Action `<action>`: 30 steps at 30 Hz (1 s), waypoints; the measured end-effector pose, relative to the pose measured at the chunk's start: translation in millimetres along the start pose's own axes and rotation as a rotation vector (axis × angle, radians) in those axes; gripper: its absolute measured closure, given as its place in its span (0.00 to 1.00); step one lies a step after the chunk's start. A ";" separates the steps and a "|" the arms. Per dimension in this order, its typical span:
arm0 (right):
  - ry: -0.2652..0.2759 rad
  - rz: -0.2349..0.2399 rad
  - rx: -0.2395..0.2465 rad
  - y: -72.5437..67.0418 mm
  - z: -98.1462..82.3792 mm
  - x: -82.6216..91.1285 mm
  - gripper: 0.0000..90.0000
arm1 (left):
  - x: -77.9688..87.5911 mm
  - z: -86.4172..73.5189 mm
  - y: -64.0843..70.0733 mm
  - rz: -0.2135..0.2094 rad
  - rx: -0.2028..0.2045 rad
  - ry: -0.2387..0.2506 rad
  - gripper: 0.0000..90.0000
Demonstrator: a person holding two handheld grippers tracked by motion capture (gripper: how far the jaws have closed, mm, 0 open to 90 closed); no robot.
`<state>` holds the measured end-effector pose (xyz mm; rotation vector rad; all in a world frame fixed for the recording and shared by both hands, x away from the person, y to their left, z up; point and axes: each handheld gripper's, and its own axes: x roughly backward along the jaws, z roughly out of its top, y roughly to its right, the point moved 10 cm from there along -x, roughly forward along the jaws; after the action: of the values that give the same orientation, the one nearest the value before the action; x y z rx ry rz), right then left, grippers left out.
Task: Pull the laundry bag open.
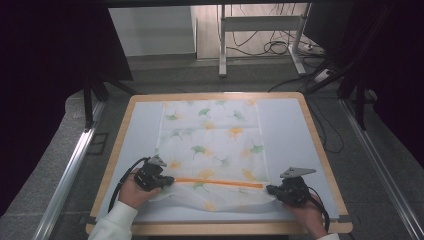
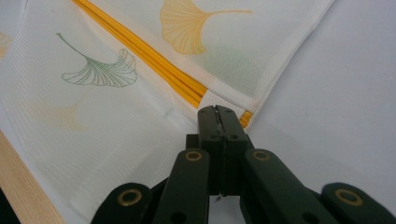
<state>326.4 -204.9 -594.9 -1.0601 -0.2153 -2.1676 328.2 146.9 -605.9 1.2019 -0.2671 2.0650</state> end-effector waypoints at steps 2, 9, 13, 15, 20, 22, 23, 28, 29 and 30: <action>0.000 0.000 0.000 0.0 0.0 0.0 1.00 | 0.5 0.1 -0.2 -0.001 0.002 0.004 1.00; -0.003 0.003 0.001 0.1 0.1 0.2 1.00 | 2.3 -2.1 -2.9 0.009 0.011 0.002 1.00; -0.004 0.003 0.003 0.3 0.1 0.1 1.00 | 3.6 -3.8 -5.0 0.017 0.017 0.001 1.00; -0.005 0.003 0.003 0.3 0.1 0.1 1.00 | 4.1 -4.5 -5.7 0.017 0.020 0.001 1.00; -0.008 0.001 0.007 0.4 0.0 0.2 1.00 | 7.6 -9.7 -9.1 0.029 0.033 0.000 1.00; -0.008 0.000 0.009 0.3 0.1 0.2 1.00 | 10.9 -13.8 -13.0 0.030 0.047 0.007 1.00; -0.009 0.001 0.008 0.4 0.1 0.1 1.00 | 12.1 -15.2 -13.8 0.027 0.052 0.008 1.00; -0.007 0.003 0.010 0.5 0.4 -0.2 1.00 | 17.4 -22.4 -19.4 0.035 0.069 0.012 1.00; -0.008 0.003 0.011 0.5 0.4 -0.2 1.00 | 18.0 -22.9 -19.7 0.033 0.072 0.014 1.00; -0.009 0.002 0.010 0.4 0.4 -0.2 1.00 | 18.5 -23.7 -20.6 0.042 0.074 0.013 1.00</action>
<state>327.0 -204.9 -594.8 -1.0635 -0.2288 -2.1582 320.5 182.5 -607.1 1.2360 -0.2133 2.1344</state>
